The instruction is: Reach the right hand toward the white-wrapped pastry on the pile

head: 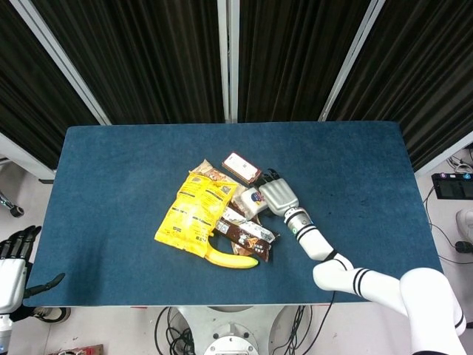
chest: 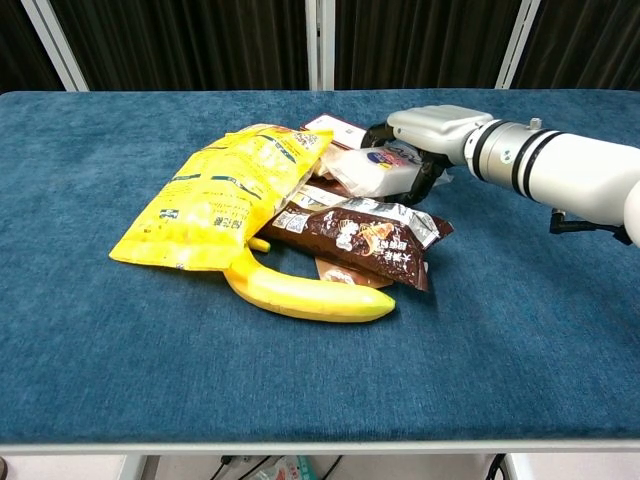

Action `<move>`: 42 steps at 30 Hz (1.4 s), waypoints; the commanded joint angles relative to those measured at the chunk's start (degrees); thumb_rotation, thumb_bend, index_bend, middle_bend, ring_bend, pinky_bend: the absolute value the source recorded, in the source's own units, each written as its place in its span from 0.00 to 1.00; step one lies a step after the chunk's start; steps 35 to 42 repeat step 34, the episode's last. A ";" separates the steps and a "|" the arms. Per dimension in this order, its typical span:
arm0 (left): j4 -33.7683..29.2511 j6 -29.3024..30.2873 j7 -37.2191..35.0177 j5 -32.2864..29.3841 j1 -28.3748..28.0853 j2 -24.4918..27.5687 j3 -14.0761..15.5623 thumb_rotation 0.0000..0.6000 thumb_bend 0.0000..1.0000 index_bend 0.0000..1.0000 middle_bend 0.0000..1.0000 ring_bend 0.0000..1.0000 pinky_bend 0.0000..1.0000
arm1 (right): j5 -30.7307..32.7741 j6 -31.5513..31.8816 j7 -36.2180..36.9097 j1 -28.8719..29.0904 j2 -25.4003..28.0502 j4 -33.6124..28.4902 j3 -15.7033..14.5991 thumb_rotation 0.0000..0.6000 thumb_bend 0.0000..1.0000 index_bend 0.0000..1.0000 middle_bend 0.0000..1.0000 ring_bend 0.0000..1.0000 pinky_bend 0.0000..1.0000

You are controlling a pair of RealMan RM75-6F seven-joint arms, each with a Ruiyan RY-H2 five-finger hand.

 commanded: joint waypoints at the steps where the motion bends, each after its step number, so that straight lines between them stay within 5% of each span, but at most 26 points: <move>1: 0.04 -0.02 -0.08 -0.01 0.02 0.01 -0.01 0.72 0.07 0.11 0.09 0.11 0.21 | -0.82 0.57 0.49 0.03 -0.25 0.30 -0.17 1.00 0.30 0.38 0.32 0.24 0.09; 8: 0.18 -0.22 -0.14 0.01 -0.09 -0.08 -0.09 0.72 0.07 0.11 0.09 0.11 0.21 | -3.35 4.44 1.66 -1.45 1.19 -0.45 -0.38 1.00 0.33 0.54 0.43 0.36 0.12; 16: 0.07 -0.40 -0.05 0.00 -0.17 -0.17 -0.14 0.72 0.07 0.11 0.09 0.11 0.21 | -7.69 14.56 6.50 -4.32 7.67 -9.86 3.49 1.00 0.38 0.61 0.48 0.44 0.14; 27: -0.84 -0.43 0.58 0.09 -0.13 0.03 -0.08 0.72 0.07 0.11 0.09 0.11 0.21 | -24.45 31.69 10.03 -5.75 10.80 -21.57 4.78 1.00 0.44 0.62 0.49 0.45 0.17; 42: -1.00 0.07 0.71 0.19 0.30 0.25 0.11 0.72 0.07 0.11 0.09 0.11 0.21 | -26.52 32.04 7.22 -4.89 9.52 -22.26 3.90 1.00 0.44 0.62 0.49 0.45 0.17</move>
